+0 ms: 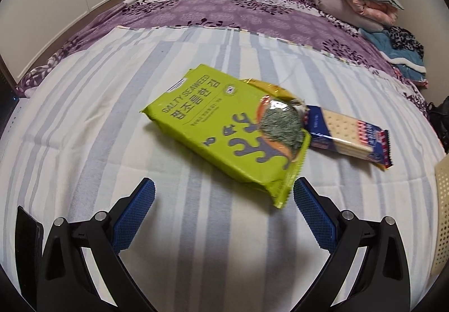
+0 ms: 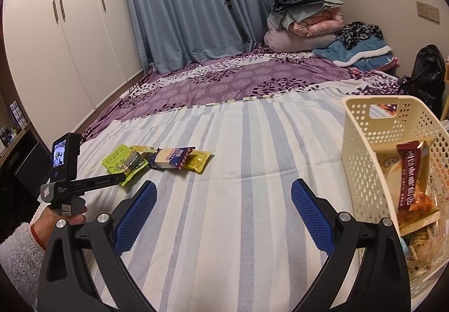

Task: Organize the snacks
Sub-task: 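Move both grippers back from the basket to the snack pile, then grasp the green Salty Seaweed bag with the left gripper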

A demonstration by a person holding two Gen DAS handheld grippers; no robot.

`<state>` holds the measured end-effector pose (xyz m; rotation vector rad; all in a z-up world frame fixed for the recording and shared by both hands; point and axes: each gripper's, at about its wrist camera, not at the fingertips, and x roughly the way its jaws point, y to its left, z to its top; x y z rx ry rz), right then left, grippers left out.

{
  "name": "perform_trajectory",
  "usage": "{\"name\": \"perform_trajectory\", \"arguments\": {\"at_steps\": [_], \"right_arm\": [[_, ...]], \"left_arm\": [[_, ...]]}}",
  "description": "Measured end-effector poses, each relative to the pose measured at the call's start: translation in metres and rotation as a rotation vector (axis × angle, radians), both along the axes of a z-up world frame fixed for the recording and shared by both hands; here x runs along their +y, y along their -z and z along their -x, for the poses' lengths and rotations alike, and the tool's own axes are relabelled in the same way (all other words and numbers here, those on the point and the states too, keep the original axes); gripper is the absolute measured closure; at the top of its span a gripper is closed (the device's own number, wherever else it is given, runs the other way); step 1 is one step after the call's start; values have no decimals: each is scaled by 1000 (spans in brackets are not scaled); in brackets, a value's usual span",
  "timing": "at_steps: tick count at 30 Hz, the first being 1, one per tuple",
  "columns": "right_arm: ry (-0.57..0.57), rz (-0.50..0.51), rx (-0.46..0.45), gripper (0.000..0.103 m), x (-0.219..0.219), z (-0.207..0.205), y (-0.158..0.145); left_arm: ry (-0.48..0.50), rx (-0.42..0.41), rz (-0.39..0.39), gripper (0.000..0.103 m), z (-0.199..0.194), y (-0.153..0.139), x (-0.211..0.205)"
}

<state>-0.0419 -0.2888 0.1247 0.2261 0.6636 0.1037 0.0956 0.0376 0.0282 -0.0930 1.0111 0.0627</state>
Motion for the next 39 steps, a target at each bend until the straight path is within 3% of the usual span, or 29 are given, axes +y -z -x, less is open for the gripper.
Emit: {"name": "perform_trajectory", "arguments": {"at_steps": [6, 14, 19, 24, 31, 35, 39], "right_arm": [[-28, 0, 18, 7, 11, -11, 4], [-77, 3, 36, 7, 31, -22, 10], [-111, 18, 53, 7, 44, -32, 17], [-135, 33, 77, 7, 54, -48, 28], [-175, 52, 93, 7, 66, -64, 36], [-188, 56, 111, 7, 68, -73, 43], [-191, 56, 125, 7, 70, -84, 48]], "left_arm": [[-26, 4, -7, 3, 1, 5, 24], [-168, 15, -25, 3, 8, 8, 91], [-219, -14, 8, 3, 9, -2, 113], [-173, -63, 40, 3, 6, -16, 97], [-36, -97, 75, 3, -25, -23, 49], [20, -89, 45, 3, -48, -17, 33], [17, -62, 41, 3, -63, -8, 33]]}}
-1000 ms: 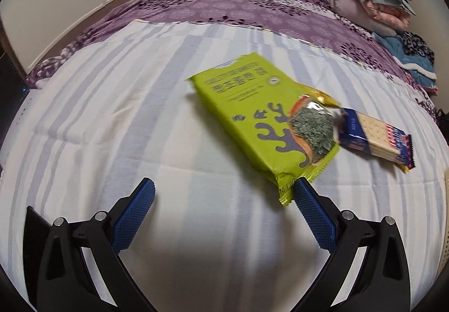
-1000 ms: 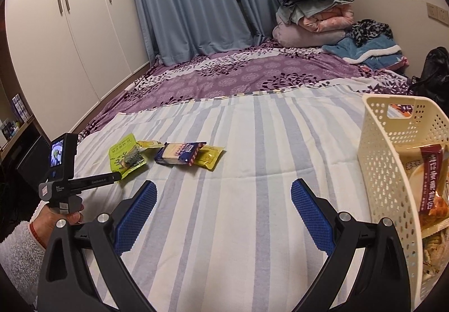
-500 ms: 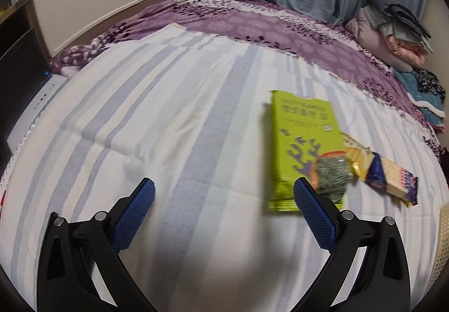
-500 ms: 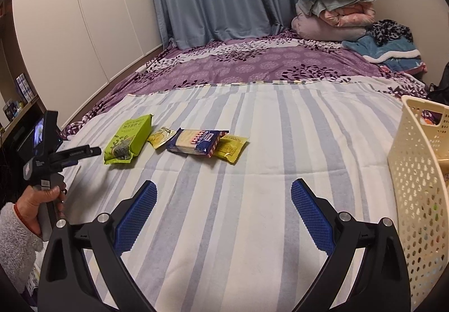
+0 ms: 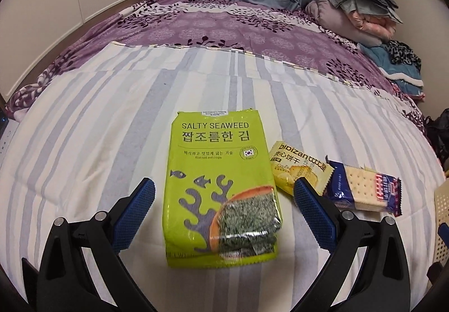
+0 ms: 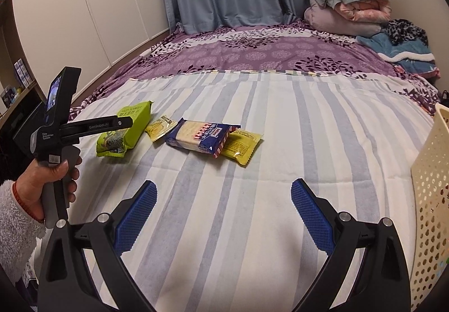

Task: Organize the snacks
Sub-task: 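Grasp the green Salty Seaweed bag with the left gripper, then grasp the blue Mibix cracker pack with the right gripper while the left holds the seaweed bag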

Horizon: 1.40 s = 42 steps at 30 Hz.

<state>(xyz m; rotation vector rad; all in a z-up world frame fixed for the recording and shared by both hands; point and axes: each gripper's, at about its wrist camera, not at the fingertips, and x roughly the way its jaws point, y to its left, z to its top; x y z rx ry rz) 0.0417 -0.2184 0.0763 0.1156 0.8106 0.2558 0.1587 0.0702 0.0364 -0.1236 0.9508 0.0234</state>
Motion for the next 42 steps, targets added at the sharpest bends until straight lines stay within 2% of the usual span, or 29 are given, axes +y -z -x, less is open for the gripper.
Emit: {"name": "perform_trajectory", "arguments": {"at_steps": [11, 21, 22, 25, 28, 31, 36, 39, 41, 42], "right_arm": [[-69, 35, 0, 7, 19, -39, 8], [-218, 82, -37, 7, 45, -98, 15], [-236, 87, -34, 7, 49, -104, 16], [-295, 76, -7, 7, 61, -123, 22], [-339, 47, 37, 7, 67, -137, 29], [-380, 24, 77, 7, 72, -138, 35], [-472, 29, 82, 7, 86, -105, 38], [-467, 65, 87, 14, 91, -94, 45], [-438, 107, 93, 28, 94, -95, 51], [-423, 127, 91, 30, 95, -97, 53]], "left_arm": [[-19, 54, -16, 3, -22, 21, 14], [-27, 38, -10, 3, -24, 24, 25], [-25, 36, -11, 4, -23, 24, 24], [-18, 31, -5, 16, -23, 22, 26], [-26, 23, -6, 16, -22, 21, 30], [-33, 24, -7, 16, -23, 22, 35], [-52, 28, 0, 16, -23, 25, 43], [-54, 29, 1, 16, -24, 26, 43], [-53, 29, -1, 16, -24, 27, 43], [-55, 29, 0, 16, -23, 27, 43]]}}
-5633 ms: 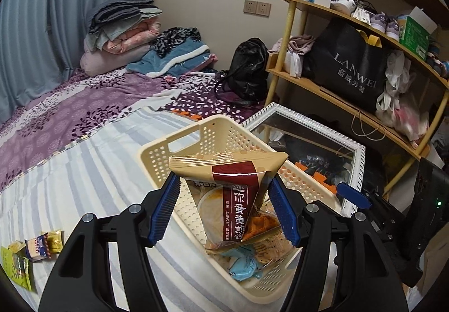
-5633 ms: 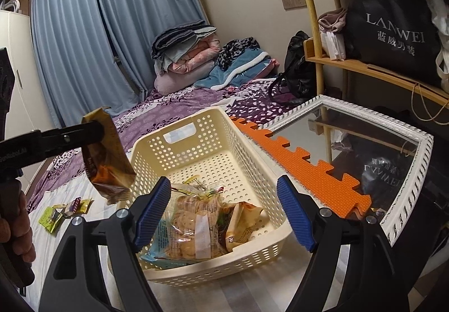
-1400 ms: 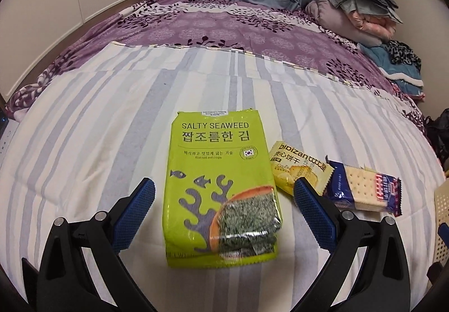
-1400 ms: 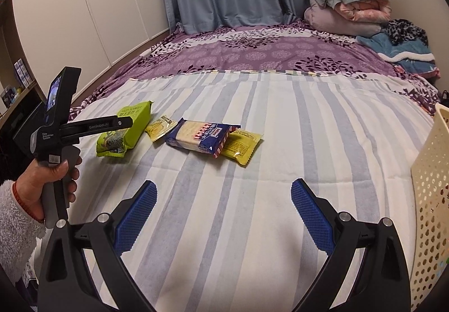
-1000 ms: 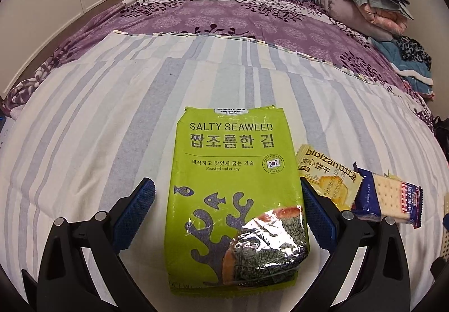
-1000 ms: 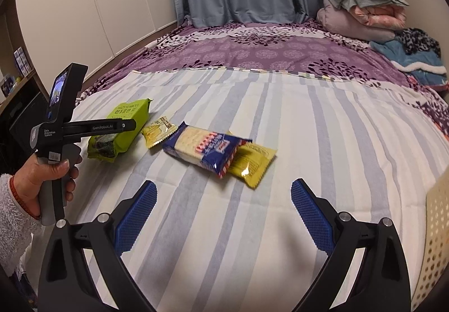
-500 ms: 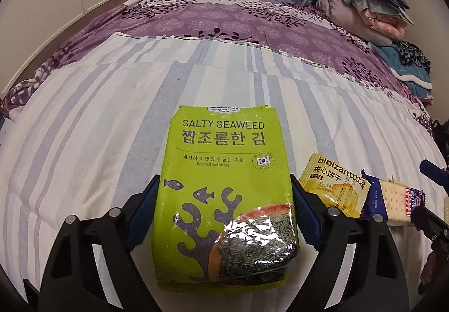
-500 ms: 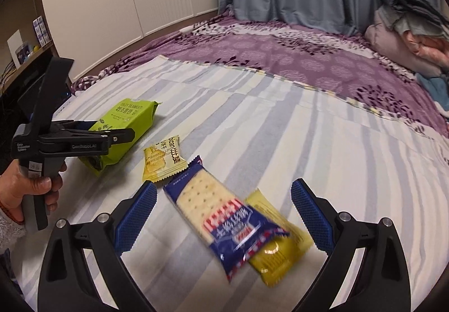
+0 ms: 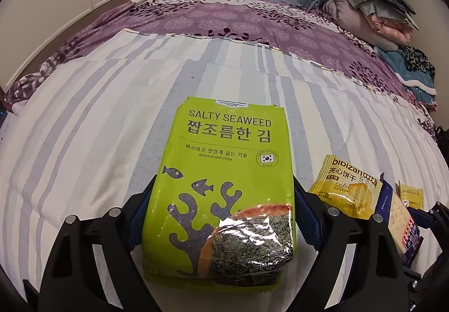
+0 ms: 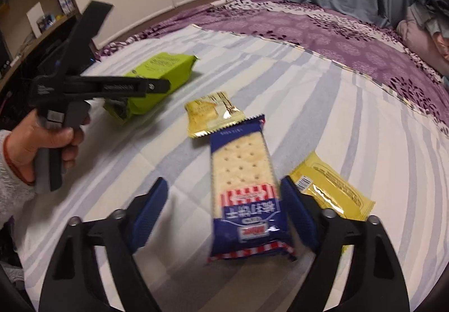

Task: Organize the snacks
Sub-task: 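Grasp the blue Mibix cracker pack with the right gripper while the left holds the seaweed bag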

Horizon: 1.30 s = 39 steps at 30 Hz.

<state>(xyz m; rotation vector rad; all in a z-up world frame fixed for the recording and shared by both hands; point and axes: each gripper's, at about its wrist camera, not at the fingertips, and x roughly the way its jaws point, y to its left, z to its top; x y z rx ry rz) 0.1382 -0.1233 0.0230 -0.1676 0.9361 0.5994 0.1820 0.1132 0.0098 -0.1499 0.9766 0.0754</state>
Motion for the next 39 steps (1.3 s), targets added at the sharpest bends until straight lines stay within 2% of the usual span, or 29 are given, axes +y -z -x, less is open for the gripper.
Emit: {"name": "perform_trajectory", "arguments": {"at_steps": [4, 6, 7, 11, 19, 26, 33, 39], "right_arm": [[44, 39, -20, 33, 5, -7, 3], [67, 64, -35, 42, 7, -7, 3], [75, 67, -37, 50, 6, -8, 3], [103, 44, -28, 57, 0, -3, 0], [131, -7, -16, 58, -18, 28, -12], [162, -48, -9, 58, -37, 63, -24], [194, -86, 0, 58, -53, 97, -30], [208, -64, 19, 58, -56, 105, -15]], "left_arm": [[1, 0, -5, 18, -2, 2, -1], [1, -2, -11, 19, -2, 2, -2], [1, -4, -14, 20, -2, 1, -2], [-1, -11, -14, 21, 3, -2, -2], [2, -44, -21, 21, 22, -18, -4], [15, -52, -18, 21, 55, -29, -8], [22, -20, -17, 21, 98, -21, -10], [15, 23, -24, 20, 102, -6, -14]]}}
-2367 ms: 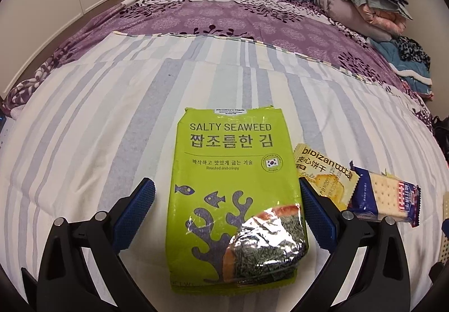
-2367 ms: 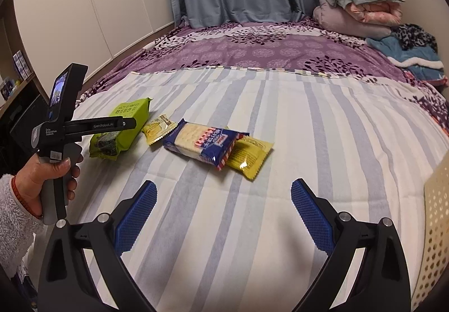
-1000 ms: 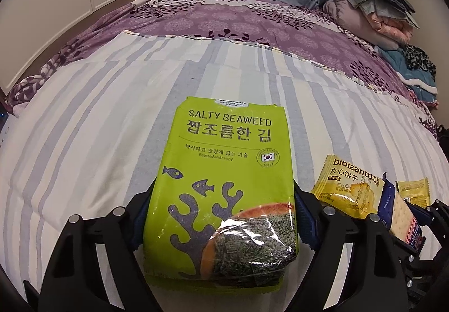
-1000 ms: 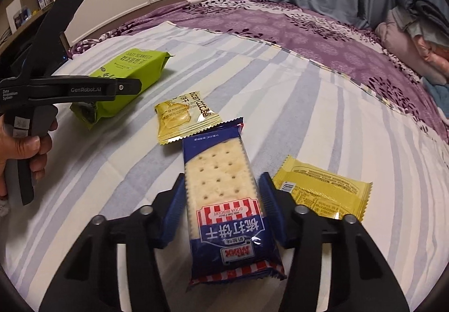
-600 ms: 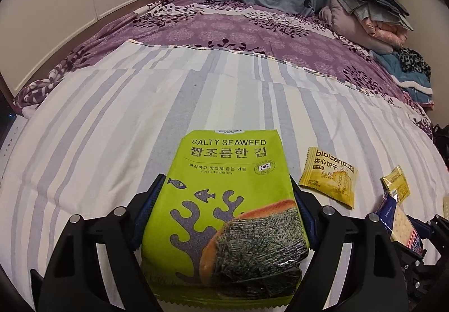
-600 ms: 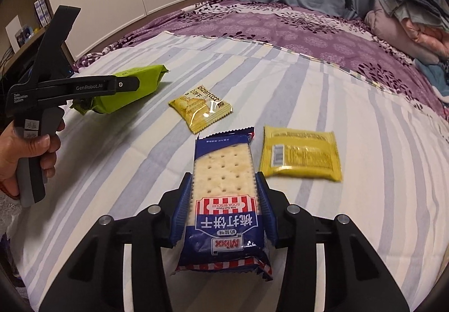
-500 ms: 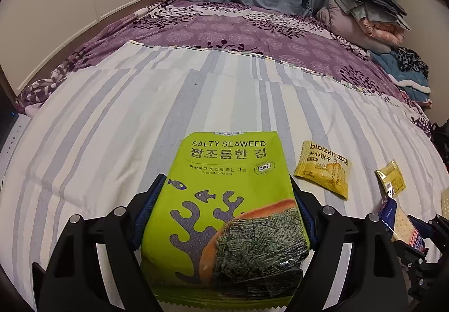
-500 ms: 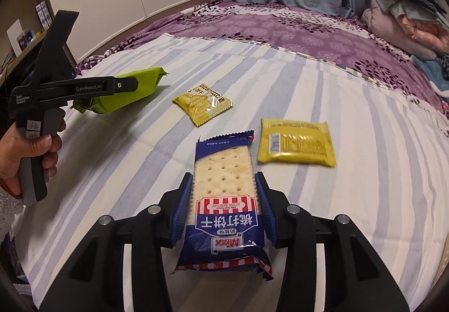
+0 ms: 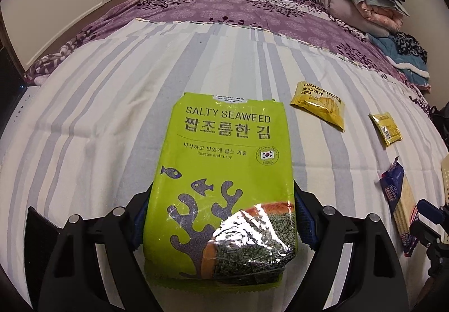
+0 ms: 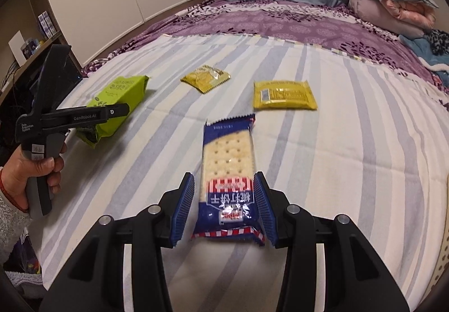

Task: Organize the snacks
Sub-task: 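Grasp the blue Mibix cracker pack with the right gripper while the left holds the seaweed bag, then carry the cracker pack to the basket with the right gripper while the left carries the seaweed bag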

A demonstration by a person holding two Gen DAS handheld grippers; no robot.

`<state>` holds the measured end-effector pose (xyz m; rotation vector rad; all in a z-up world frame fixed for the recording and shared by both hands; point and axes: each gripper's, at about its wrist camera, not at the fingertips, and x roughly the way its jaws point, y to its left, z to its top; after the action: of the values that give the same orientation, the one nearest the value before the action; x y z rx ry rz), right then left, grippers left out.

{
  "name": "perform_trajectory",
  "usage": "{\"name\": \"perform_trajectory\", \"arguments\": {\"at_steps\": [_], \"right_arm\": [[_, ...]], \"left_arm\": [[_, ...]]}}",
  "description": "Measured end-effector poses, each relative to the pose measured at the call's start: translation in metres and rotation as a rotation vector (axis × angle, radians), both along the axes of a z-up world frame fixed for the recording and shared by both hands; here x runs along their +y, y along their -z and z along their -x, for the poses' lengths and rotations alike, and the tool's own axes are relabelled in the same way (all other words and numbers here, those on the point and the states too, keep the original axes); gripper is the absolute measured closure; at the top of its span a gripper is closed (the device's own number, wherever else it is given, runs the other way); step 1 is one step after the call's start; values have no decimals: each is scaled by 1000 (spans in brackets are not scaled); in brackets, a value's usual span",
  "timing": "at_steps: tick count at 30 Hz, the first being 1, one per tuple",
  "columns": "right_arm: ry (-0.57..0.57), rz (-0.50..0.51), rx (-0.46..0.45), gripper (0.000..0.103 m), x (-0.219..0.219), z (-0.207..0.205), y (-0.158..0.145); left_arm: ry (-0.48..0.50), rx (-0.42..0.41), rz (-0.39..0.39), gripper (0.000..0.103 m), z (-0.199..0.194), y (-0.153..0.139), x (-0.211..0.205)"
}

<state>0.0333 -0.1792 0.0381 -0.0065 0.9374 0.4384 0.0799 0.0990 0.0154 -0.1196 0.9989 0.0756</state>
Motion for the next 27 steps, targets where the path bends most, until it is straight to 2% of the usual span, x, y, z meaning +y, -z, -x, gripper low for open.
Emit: {"name": "perform_trajectory", "arguments": {"at_steps": [2, 3, 4, 5, 13, 16, 17, 20, 27], "right_arm": [[7, -6, 1, 56, -1, -1, 1], [14, -8, 3, 51, -1, -2, 2], [22, -6, -1, 38, -1, -2, 2], [21, -3, -7, 34, 1, -3, 1], [-19, 68, -15, 34, 28, -20, 10], [-13, 110, -4, 38, 35, -24, 16], [-6, 131, -13, 47, 36, -24, 16], [-8, 125, -18, 59, 35, -21, 13], [35, 78, -50, 59, 22, -6, -5]], "left_arm": [[-6, 1, -6, 19, -4, 1, -1], [-7, 1, -10, 19, -6, 1, -2], [-8, 2, -14, 18, -8, 1, -2], [-10, 5, -20, 18, -10, 2, -3], [-33, 24, -36, 18, -27, 11, -1], [-28, 13, -46, 19, -31, 10, -1], [-27, 7, -49, 21, -31, 9, -2], [-18, -14, -61, 23, -28, 3, -4], [23, -92, -74, 23, -8, -26, -18]]}}
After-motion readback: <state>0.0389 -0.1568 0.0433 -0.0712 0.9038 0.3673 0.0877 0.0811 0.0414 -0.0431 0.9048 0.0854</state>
